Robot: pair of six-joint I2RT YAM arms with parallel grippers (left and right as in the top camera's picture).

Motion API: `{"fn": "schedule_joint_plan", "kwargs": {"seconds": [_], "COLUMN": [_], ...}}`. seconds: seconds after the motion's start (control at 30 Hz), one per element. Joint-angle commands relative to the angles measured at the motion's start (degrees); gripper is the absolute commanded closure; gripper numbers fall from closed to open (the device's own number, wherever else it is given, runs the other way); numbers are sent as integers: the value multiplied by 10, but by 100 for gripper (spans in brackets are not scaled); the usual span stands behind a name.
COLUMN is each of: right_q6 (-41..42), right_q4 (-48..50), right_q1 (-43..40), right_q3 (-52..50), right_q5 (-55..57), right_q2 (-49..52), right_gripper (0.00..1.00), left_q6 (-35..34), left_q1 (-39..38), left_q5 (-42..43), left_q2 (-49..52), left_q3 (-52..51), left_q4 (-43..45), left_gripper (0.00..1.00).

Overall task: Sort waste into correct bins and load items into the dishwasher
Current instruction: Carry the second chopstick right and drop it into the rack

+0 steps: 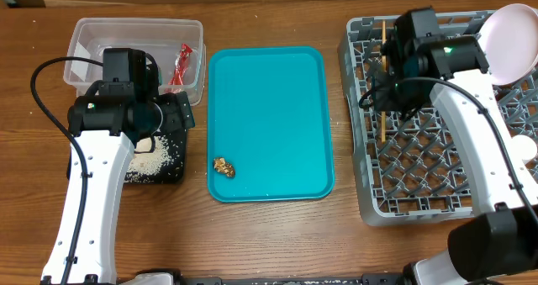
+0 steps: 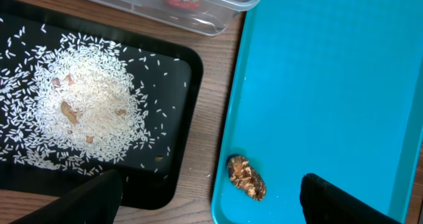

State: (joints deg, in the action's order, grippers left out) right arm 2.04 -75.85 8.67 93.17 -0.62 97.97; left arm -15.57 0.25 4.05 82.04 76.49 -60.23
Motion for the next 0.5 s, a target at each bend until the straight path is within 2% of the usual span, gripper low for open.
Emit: {"fn": "schedule_joint_plan", "kwargs": {"seconds": [0.0, 0.23, 0.47], "right_q6": [-21, -21, -25], "right_q4": [27, 100, 106], "right_q1": [3, 3, 3], "right_q3": [-61, -171, -189], "right_q5": [-10, -10, -9], "right_q2": [5, 5, 5], "right_gripper": [96, 96, 93], "left_q6": [-8, -8, -8], "left_q1": [1, 1, 1], "left_q5": [4, 4, 5], "left_q2": [4, 4, 4], "left_q3": [5, 5, 5], "left_q4": [0, 0, 0], "left_gripper": [12, 12, 12]}}
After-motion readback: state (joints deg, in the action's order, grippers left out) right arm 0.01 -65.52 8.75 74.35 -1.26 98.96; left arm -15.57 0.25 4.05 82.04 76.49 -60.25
